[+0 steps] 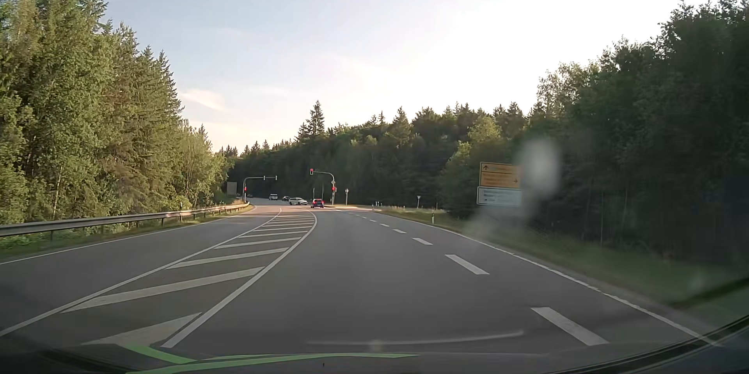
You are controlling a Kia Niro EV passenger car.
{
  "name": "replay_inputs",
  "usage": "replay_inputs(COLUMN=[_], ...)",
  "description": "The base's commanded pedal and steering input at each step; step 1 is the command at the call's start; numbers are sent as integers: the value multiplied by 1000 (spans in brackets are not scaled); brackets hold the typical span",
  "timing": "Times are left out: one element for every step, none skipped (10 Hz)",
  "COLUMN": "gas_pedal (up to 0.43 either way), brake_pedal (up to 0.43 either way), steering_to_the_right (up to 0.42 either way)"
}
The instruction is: Follow the waypoints while adhering to traffic rules and regulations
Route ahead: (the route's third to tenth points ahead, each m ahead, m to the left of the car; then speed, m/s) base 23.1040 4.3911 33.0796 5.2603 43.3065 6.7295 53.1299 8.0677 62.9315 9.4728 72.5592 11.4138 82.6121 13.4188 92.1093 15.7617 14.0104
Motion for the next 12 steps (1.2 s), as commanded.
replay_inputs(gas_pedal=[0,0,0,0,0,0,0,0,0,0,0,0], brake_pedal=[226,226,232,232,232,232,232,232,232,232,232,232], steering_to_the_right=[-11,-12,-12,-14,-15,-15,-15,-15,-15,-15,-15,-15])
